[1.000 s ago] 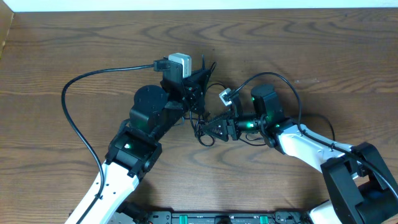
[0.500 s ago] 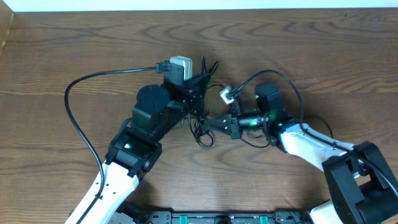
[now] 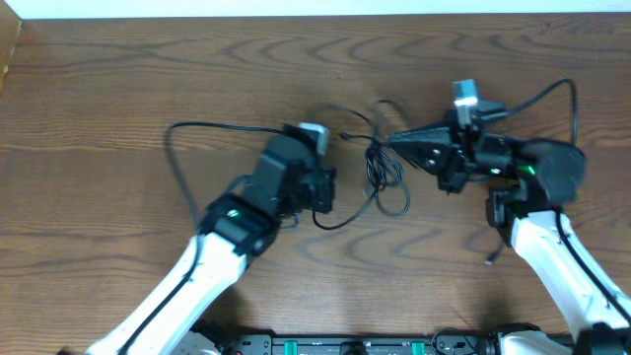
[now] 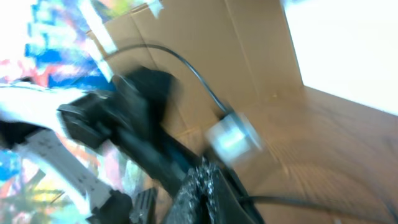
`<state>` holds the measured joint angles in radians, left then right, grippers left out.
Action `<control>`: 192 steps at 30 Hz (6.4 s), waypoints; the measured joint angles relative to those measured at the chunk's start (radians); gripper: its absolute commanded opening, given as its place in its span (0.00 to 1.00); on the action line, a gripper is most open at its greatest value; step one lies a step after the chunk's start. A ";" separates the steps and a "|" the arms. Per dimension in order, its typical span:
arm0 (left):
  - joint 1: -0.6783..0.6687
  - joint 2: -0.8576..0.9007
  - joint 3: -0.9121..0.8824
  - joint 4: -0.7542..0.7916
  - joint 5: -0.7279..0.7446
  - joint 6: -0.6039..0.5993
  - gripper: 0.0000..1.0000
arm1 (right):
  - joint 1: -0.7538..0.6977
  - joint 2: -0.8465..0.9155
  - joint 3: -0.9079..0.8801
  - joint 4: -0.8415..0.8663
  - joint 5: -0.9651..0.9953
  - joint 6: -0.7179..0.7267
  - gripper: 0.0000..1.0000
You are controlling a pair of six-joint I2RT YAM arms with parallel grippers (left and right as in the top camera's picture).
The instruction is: Untangle cables
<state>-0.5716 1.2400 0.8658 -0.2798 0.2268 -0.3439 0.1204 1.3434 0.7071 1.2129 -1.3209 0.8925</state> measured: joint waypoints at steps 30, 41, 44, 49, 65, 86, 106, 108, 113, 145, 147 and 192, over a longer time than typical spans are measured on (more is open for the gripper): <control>0.022 0.357 0.005 -0.274 -0.760 0.001 0.08 | -0.625 -0.037 0.494 -0.544 0.040 -0.124 0.01; 0.326 0.357 0.010 -0.297 -0.845 0.001 0.08 | -0.712 -0.029 0.673 -1.095 0.494 -0.509 0.01; 0.420 0.357 0.010 -0.297 -0.859 0.001 0.08 | -0.694 -0.014 0.677 -1.207 0.626 -0.617 0.01; 0.543 0.357 0.010 -0.299 -0.866 0.001 0.08 | -0.645 0.018 0.677 -1.290 0.804 -0.743 0.01; 0.604 0.357 0.009 -0.243 -0.359 0.084 0.94 | -0.494 0.023 0.678 -1.421 0.963 -0.868 0.01; 0.462 0.355 0.010 -0.194 0.869 0.528 0.98 | -0.393 0.023 0.678 -1.511 0.860 -0.931 0.01; 0.364 0.265 0.010 0.515 0.641 -0.046 0.98 | -0.176 0.018 0.686 -1.938 0.590 -0.545 0.01; 0.323 0.215 0.010 0.517 0.579 -0.050 0.98 | -0.176 0.017 0.686 -1.981 0.586 -0.549 0.01; 0.175 0.138 0.010 0.516 0.402 -0.050 0.98 | -0.176 0.016 0.686 -2.002 0.552 -0.557 0.01; -0.249 0.243 0.010 0.632 -0.189 -0.100 0.19 | -0.086 0.015 0.686 -2.026 0.524 -0.563 0.01; -0.255 0.253 0.010 0.636 -0.185 -0.097 0.08 | -0.086 0.015 0.686 -2.028 0.525 -0.563 0.01; -0.069 -0.010 0.011 0.314 0.161 0.078 0.08 | -0.072 0.005 0.600 -2.352 0.464 -0.962 0.24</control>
<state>-0.6411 1.2304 0.8768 0.0345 0.3878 -0.2657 0.0483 1.3487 1.3075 -1.1393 -0.8570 -0.0700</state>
